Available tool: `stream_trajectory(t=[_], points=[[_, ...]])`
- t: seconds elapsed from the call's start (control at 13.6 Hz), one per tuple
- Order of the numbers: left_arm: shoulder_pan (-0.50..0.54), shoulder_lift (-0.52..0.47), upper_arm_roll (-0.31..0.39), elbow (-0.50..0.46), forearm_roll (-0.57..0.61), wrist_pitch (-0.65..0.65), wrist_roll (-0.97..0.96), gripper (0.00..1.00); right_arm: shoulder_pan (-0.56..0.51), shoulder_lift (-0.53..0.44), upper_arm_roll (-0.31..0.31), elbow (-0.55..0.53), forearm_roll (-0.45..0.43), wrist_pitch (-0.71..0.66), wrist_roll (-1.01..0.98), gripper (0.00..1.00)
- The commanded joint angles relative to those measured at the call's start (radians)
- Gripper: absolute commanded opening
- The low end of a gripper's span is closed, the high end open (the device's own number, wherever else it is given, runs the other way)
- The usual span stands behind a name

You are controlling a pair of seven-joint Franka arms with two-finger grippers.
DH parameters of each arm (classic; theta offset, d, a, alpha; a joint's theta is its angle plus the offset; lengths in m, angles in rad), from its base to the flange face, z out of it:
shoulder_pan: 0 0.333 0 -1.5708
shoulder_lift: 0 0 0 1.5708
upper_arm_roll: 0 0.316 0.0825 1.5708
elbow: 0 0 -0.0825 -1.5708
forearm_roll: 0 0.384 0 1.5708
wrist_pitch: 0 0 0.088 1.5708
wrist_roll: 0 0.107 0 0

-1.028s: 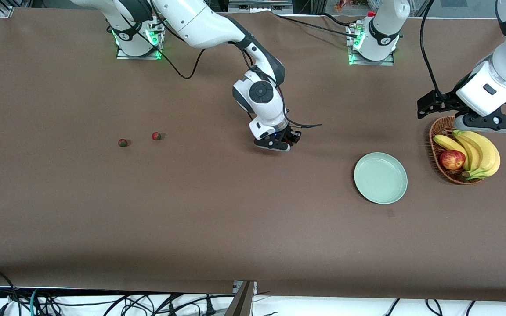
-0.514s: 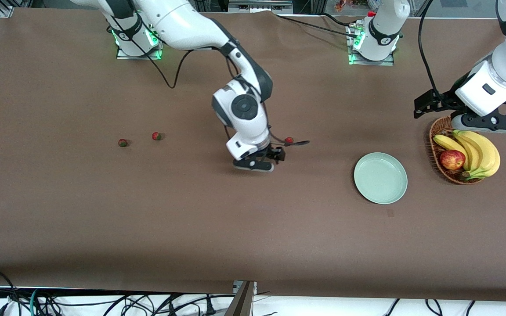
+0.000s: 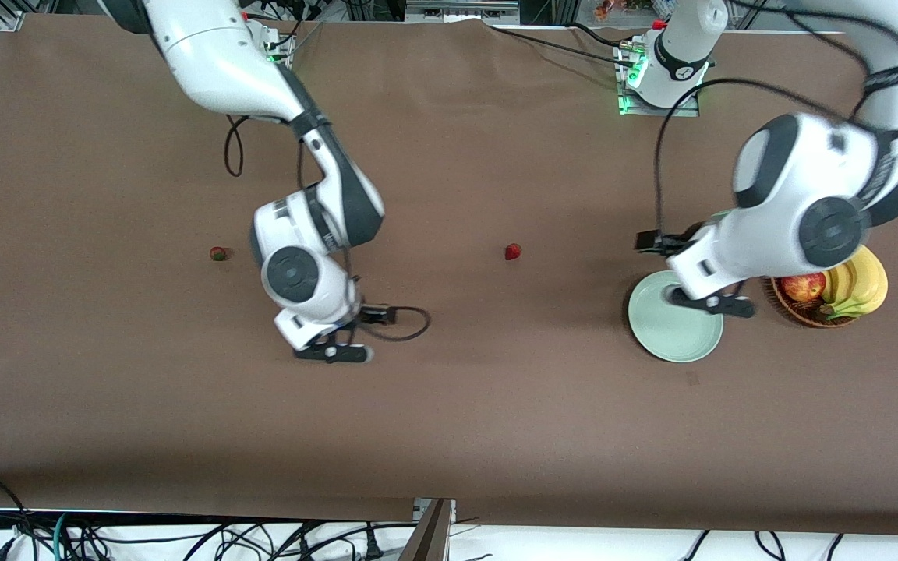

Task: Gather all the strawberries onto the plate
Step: 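Reach the left gripper to the strawberry while the right gripper reaches another, then grasp a strawberry each with the left gripper and the right gripper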

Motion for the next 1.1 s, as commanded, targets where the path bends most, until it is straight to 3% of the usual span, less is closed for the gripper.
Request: stream_trajectory(t=[0.0, 0.37, 0.59, 0.88, 1.03], points=[[-0.122, 0.098, 0.005, 0.022, -0.012, 0.097, 0.014, 1.00, -0.093, -0.047, 0.022, -0.088, -0.013, -0.063, -0.117, 1.00], [-0.228, 0.098, 0.001, -0.244, -0.007, 0.507, -0.004, 1.00, -0.192, -0.199, 0.028, -0.421, -0.094, -0.043, -0.166, 1.00], [-0.259, 0.100, -0.001, -0.284, -0.007, 0.550, -0.075, 1.00, -0.223, -0.265, 0.067, -0.544, -0.096, -0.032, -0.168, 1.00], [-0.318, 0.103, -0.001, -0.377, -0.006, 0.722, -0.204, 1.00, -0.255, -0.343, 0.128, -0.792, -0.096, 0.150, -0.168, 1.00], [-0.335, 0.103, -0.002, -0.416, -0.007, 0.786, -0.265, 1.00, -0.254, -0.347, 0.131, -0.843, -0.098, 0.190, -0.169, 1.00]])
